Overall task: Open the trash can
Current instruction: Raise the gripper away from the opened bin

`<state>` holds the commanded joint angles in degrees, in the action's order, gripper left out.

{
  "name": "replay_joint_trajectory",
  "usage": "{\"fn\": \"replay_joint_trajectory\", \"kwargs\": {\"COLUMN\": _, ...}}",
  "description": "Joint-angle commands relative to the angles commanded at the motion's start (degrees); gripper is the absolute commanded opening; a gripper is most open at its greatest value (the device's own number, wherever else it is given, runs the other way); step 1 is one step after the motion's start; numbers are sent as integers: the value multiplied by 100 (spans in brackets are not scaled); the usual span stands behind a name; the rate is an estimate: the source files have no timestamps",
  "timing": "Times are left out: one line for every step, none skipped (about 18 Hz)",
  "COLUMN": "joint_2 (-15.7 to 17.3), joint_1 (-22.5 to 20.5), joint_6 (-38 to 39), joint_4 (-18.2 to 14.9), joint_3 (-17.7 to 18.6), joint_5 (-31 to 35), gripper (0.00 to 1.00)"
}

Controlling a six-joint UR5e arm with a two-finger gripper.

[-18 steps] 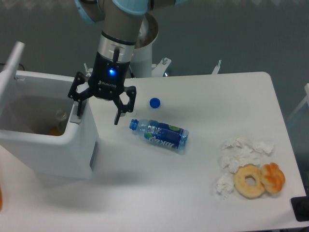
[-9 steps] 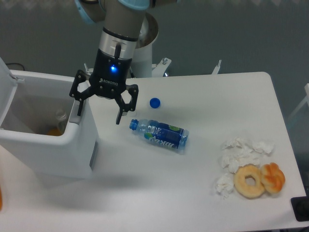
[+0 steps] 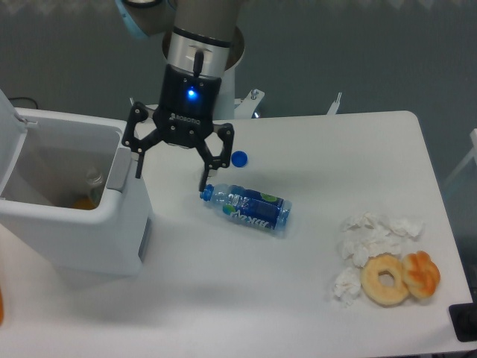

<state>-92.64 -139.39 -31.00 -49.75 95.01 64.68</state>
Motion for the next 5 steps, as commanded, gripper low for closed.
{"fn": "replay_joint_trajectory", "kwargs": {"joint_2": -9, "joint_1": -52, "joint_6": -255, "joint_4": 0, "joint_3": 26, "joint_5": 97, "gripper": 100}}
{"fn": "replay_joint_trajectory", "kwargs": {"joint_2": -9, "joint_1": -123, "joint_6": -458, "joint_4": -9, "joint_3": 35, "joint_5": 141, "gripper": 100}}
{"fn": "replay_joint_trajectory", "kwargs": {"joint_2": -9, "joint_1": -167, "joint_6": -538, "joint_4": 0, "joint_3": 35, "joint_5": 185, "gripper": 100}}
{"fn": "replay_joint_trajectory", "kwargs": {"joint_2": -26, "joint_1": -185, "joint_6": -556, "joint_4": 0, "joint_3": 35, "joint_5": 325, "gripper": 100}}
{"fn": "replay_joint_trajectory", "kwargs": {"joint_2": -44, "joint_1": -202, "joint_6": -574, "joint_4": 9, "joint_3": 35, "joint_5": 526, "gripper": 100}}
